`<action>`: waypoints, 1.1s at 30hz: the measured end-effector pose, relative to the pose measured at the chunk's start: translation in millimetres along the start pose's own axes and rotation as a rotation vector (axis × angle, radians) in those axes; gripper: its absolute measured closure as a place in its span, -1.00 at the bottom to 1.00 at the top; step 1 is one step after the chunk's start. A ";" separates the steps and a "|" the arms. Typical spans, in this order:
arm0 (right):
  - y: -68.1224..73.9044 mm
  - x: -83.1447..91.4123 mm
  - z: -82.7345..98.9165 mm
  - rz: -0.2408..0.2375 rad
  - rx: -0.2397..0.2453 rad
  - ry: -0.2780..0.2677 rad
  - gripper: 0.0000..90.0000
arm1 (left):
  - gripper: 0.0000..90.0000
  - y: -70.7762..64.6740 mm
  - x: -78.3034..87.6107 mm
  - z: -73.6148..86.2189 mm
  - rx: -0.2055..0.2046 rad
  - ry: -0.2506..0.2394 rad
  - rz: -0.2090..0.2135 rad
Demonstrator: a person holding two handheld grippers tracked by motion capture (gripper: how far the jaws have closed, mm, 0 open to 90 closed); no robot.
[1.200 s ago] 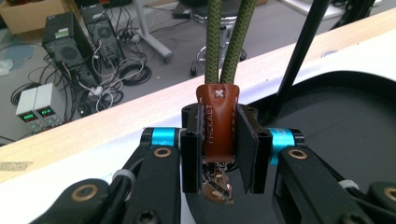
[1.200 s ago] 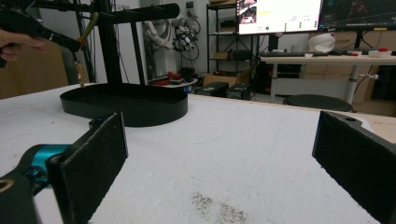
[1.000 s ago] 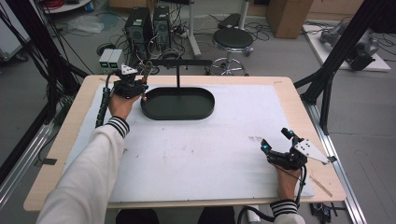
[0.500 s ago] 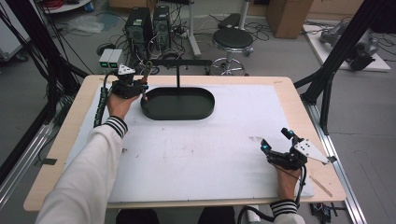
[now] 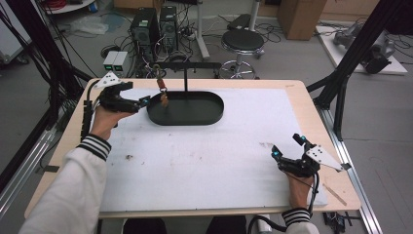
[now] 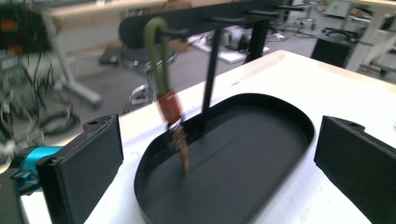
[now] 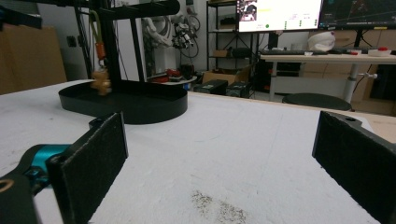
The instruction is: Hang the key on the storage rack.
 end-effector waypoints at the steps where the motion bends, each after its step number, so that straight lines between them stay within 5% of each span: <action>1: 0.1 0.1 0.0 0.000 0.000 0.001 -0.95 | -0.96 -3.5 6.2 0.8 -0.001 -0.010 0.009; 6: 0.0 0.1 -0.1 0.002 0.000 -0.001 -0.95 | -0.96 -19.5 44.3 13.7 -0.026 -0.082 0.027; 14: 0.4 0.2 -0.1 -0.005 0.001 -0.001 -0.95 | -0.96 -31.7 86.0 40.2 -0.031 -0.123 -0.005; 20: 0.2 0.3 -0.2 -0.002 0.005 -0.004 -0.95 | -0.96 -48.3 101.0 64.1 -0.034 -0.120 -0.018; 33: 0.3 0.7 -0.1 -0.001 0.008 -0.005 -0.95 | -0.96 -87.7 120.7 122.6 -0.007 -0.212 -0.056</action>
Point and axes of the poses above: each handheld gripper's, and its own axes: x roughly backward along the jaws, z roughly out of its underside, y roughly to its left, the point moved 6 cm from there along -x, roughly forward along the jaws, and after that the axes turned 9 degrees about z, right-handed, at the moved point
